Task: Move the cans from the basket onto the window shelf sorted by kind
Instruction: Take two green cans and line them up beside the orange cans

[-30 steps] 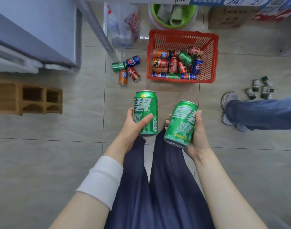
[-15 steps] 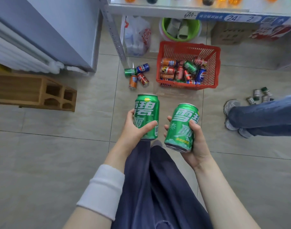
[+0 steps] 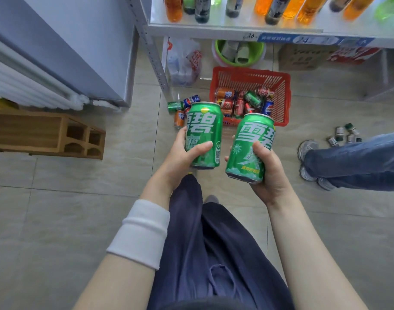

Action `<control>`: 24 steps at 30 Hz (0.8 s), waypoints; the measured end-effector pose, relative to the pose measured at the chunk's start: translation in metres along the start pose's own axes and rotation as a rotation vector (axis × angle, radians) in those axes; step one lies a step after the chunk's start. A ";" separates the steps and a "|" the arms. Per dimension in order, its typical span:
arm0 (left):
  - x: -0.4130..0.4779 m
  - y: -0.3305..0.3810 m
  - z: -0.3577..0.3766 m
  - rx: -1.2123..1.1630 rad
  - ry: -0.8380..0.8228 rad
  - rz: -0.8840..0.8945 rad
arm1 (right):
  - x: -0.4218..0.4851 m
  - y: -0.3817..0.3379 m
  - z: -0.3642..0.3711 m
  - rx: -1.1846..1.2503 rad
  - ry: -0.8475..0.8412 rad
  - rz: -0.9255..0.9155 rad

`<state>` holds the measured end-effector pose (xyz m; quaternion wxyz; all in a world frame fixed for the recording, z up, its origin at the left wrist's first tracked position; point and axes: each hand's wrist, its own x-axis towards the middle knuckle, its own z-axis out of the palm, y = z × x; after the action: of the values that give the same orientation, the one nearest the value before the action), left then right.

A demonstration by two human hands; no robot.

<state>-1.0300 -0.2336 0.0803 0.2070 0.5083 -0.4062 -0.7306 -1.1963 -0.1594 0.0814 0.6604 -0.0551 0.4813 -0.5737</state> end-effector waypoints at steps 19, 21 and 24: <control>0.145 0.197 0.004 0.212 -0.016 0.254 | 0.139 -0.168 0.077 -0.069 -0.066 -0.199; 0.159 0.221 0.016 0.250 -0.005 0.290 | 0.153 -0.194 0.080 -0.092 -0.114 -0.216; 0.176 0.257 0.038 0.276 0.019 0.362 | 0.169 -0.240 0.082 -0.138 -0.137 -0.265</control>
<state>-1.1630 -0.4950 0.1913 0.2672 0.4572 -0.5849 -0.6143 -1.3284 -0.4162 0.1780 0.6048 -0.2023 0.4619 -0.6164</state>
